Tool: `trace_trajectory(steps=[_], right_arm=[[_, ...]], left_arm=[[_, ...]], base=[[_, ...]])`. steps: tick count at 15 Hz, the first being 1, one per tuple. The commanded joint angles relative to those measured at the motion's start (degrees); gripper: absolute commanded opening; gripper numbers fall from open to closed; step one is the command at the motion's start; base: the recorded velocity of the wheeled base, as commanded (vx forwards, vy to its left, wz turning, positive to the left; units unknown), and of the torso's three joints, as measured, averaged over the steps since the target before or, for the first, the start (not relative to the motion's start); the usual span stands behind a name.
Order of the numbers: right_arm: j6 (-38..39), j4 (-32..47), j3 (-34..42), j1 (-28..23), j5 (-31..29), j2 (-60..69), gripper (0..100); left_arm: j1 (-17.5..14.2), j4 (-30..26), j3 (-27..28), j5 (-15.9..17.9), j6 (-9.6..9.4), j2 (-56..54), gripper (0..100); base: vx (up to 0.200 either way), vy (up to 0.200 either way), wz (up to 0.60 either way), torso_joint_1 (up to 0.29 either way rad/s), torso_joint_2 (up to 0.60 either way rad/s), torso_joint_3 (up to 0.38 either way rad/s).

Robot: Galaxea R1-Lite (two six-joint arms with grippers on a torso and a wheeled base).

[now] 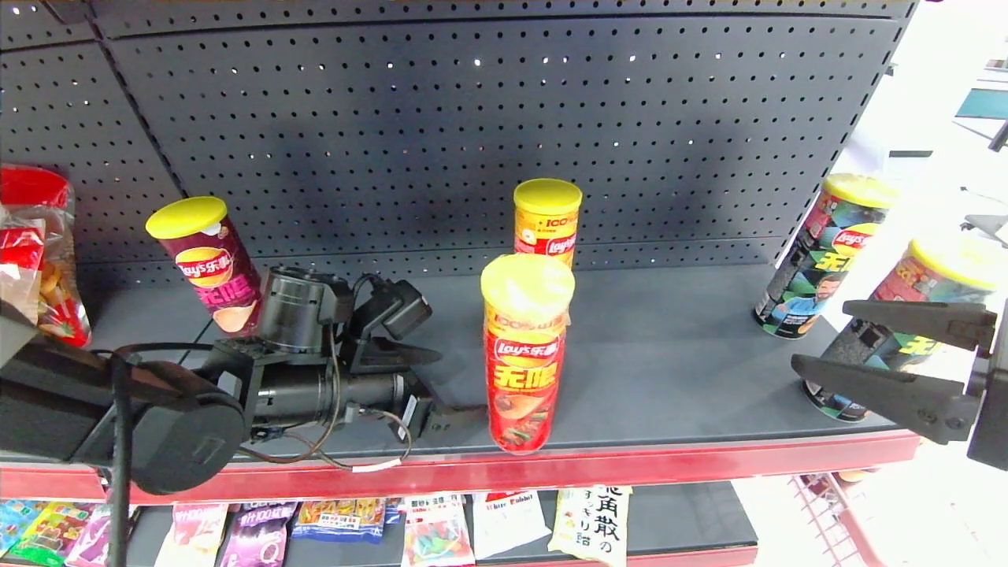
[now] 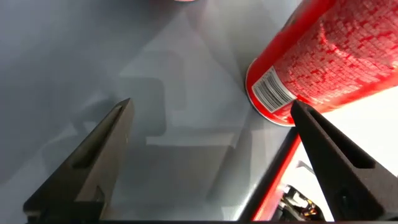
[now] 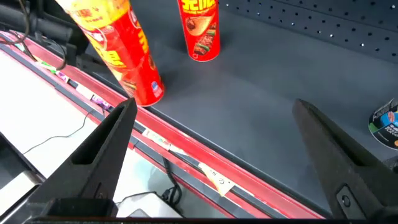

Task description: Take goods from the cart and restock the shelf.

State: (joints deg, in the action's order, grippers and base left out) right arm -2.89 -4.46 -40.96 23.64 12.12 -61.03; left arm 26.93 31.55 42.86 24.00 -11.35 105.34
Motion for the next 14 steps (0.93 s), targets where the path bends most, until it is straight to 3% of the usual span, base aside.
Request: trace_trajectory(steps=[1,14], right_arm=[[-0.01,-0.02,0.09,0.01,0.01,-0.06,100],[0.08,0.16,1.41,0.01,0.1,0.38,100]], left_arm=[[0.4,0.0,0.73,-0.01,0.01,0.92,100],[1.2,0.0,3.37,-0.54,0.01,2.59,100]], base=[[0.0,0.0,0.0,0.0,0.0,0.0],[0.0,0.0,0.0,0.0,0.0,0.0]])
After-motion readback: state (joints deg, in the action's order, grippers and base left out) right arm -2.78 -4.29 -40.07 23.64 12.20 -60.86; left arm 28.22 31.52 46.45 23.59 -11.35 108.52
